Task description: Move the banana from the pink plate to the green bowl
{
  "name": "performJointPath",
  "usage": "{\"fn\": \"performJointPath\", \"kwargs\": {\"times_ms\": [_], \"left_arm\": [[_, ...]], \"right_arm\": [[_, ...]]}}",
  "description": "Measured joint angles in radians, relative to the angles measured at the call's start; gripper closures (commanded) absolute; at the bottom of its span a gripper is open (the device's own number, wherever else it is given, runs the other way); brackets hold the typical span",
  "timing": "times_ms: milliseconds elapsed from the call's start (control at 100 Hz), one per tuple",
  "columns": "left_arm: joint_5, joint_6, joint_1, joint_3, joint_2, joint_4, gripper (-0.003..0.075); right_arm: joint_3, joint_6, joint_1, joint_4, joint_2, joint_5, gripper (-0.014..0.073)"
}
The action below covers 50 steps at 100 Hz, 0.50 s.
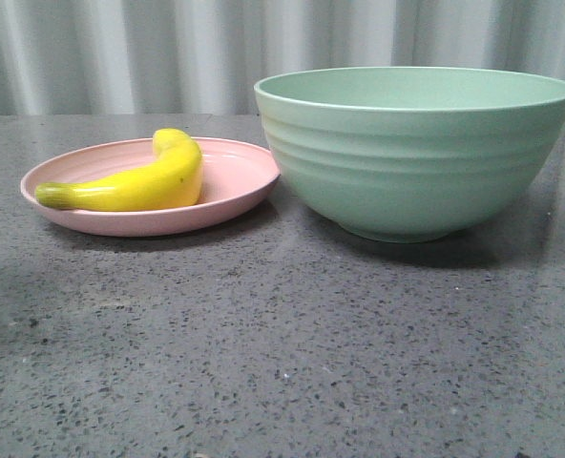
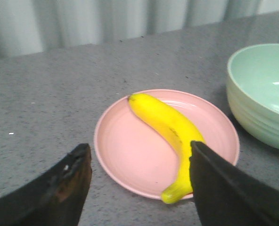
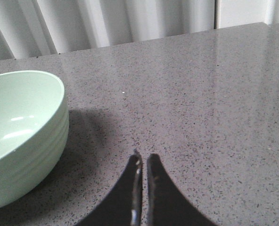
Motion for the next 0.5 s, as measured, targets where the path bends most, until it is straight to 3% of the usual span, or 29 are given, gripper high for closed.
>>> {"fn": "performJointPath", "kwargs": {"times_ms": [230,500], "left_arm": [[0.075,0.001,-0.125,-0.132,0.273,0.0,0.0302],[0.102,0.002,-0.162,-0.259,0.549,0.0,0.0302]], "right_arm": [[0.039,0.0,0.0,0.0,0.0,-0.054,0.0656],[0.04,0.0,0.0,0.0,0.0,-0.066,0.0656]]}}
